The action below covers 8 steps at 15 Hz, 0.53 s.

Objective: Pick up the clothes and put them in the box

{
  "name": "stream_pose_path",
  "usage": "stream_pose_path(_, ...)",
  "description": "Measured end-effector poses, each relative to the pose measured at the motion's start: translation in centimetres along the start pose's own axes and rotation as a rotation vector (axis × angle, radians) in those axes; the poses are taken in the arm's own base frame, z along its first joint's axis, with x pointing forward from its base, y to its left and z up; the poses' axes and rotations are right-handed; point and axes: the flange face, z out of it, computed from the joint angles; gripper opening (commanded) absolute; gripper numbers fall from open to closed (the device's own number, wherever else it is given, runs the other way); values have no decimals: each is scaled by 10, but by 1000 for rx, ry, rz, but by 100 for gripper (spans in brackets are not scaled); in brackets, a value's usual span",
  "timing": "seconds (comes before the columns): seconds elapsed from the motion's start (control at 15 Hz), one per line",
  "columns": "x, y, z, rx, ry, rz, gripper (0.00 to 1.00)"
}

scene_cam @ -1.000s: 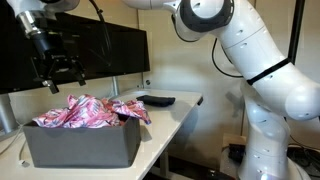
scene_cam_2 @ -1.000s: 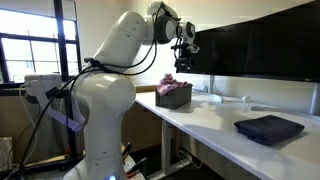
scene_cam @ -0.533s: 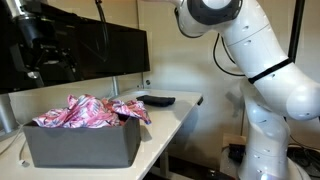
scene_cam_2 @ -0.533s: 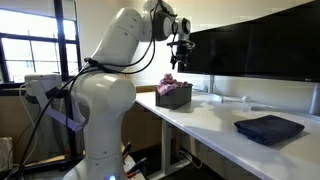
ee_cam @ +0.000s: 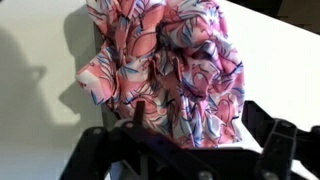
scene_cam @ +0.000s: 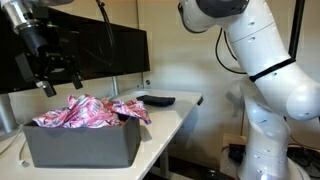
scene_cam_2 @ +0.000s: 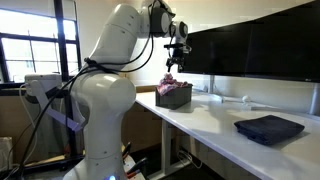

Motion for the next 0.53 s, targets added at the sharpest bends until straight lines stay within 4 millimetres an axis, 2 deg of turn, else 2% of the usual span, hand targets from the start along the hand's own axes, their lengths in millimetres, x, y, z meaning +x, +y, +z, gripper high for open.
stream_pose_path(0.53,-22,-4,36,-8,-109,-46,15)
